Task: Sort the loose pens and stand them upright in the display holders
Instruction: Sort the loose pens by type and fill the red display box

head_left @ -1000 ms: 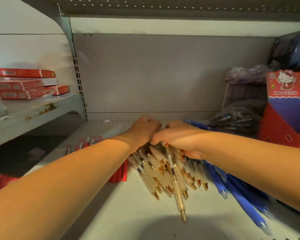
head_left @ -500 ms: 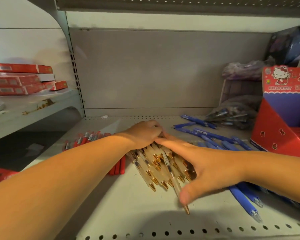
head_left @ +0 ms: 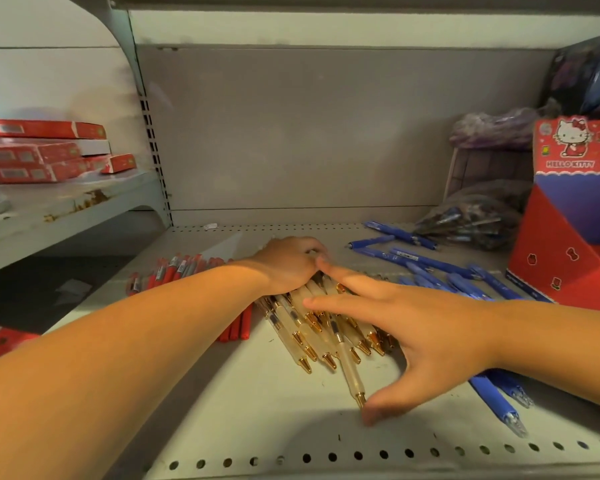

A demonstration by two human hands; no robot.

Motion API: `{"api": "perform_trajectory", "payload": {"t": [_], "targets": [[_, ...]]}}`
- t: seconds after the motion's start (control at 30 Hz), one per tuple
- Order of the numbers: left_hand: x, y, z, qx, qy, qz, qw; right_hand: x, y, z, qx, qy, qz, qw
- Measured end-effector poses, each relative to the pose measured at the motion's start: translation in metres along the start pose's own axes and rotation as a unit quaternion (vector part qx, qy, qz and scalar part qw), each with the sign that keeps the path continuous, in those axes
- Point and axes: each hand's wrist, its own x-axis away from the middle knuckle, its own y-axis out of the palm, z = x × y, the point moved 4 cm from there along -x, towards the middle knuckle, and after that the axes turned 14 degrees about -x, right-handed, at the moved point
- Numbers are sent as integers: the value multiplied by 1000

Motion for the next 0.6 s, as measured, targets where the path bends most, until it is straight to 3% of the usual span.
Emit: {"api": "perform_trajectory", "payload": {"t": [0.3, 0.6], "targets": [[2, -3, -3, 50, 0, 21, 999, -7, 2, 11, 122, -4, 71, 990], [5, -6, -5, 96, -7, 64, 993, -15, 4, 10, 121, 2, 116, 986]]}}
